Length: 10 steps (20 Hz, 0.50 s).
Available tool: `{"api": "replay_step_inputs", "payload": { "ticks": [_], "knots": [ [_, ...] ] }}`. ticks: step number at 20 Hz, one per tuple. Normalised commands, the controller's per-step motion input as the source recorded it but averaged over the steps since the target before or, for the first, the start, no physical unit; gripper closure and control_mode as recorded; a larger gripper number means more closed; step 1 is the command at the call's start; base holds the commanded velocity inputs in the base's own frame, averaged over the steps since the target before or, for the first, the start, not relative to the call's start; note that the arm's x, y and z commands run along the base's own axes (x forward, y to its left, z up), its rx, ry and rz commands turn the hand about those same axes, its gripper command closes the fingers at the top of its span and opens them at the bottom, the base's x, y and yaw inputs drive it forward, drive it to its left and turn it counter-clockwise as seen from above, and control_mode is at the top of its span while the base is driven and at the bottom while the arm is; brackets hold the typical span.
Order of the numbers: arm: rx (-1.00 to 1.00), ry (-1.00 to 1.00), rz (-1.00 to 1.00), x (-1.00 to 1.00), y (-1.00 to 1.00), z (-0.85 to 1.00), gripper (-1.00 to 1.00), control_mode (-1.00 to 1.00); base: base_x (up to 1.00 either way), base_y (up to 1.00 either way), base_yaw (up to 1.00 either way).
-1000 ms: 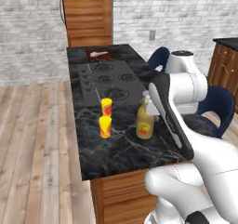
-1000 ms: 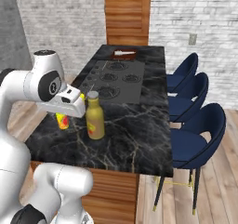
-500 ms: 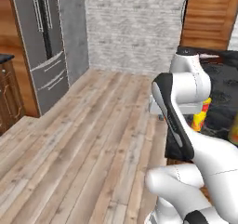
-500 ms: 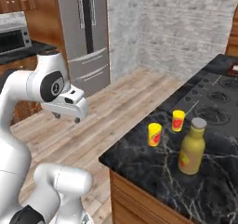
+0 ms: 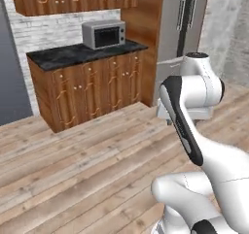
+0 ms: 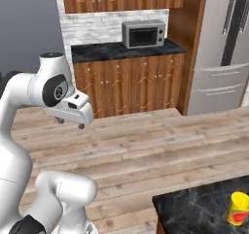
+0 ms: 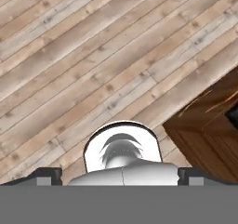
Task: Place the drinks on the dining counter in a tight cluster.
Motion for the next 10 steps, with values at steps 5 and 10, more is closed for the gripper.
{"api": "replay_step_inputs", "payload": {
  "ticks": [5, 10],
  "knots": [
    [0.00, 0.00, 0.00, 0.00, 0.00, 0.00, -1.00, 1.00, 0.00, 0.00, 1.00],
    [0.00, 0.00, 0.00, 0.00, 0.00, 0.00, -1.00, 1.00, 0.00, 0.00, 1.00]
  ]
}}
